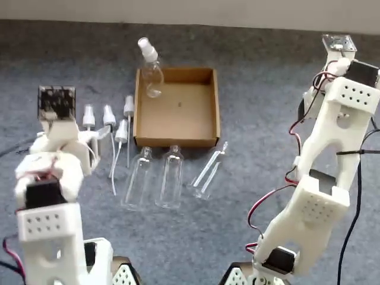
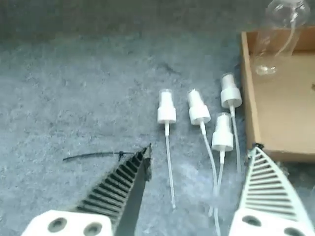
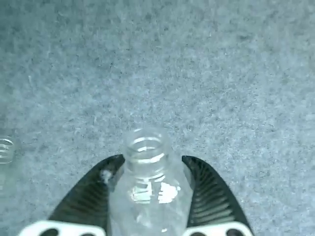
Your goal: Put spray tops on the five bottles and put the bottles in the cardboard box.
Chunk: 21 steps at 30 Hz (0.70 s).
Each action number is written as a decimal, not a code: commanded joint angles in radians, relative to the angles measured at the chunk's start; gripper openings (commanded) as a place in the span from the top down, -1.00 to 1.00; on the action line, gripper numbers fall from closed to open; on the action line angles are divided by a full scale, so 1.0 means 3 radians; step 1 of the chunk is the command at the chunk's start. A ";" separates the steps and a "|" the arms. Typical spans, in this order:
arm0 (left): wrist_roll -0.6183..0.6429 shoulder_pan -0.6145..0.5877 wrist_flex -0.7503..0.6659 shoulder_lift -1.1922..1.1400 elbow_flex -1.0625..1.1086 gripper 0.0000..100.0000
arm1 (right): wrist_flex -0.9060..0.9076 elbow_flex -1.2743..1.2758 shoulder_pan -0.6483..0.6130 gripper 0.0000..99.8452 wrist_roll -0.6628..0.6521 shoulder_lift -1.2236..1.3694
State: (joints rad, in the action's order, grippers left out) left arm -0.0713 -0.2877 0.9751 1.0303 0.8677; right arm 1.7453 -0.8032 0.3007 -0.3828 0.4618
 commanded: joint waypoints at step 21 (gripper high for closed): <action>-0.0322 -0.0325 0.1074 -0.4698 -0.4237 0.57 | -0.1455 0.4999 -0.1097 0.99 -0.0041 -0.4570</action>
State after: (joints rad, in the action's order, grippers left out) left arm -0.1665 -0.3920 1.2912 -0.2524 -0.2401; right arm 1.3295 0.6836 0.0092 -0.3844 -0.8117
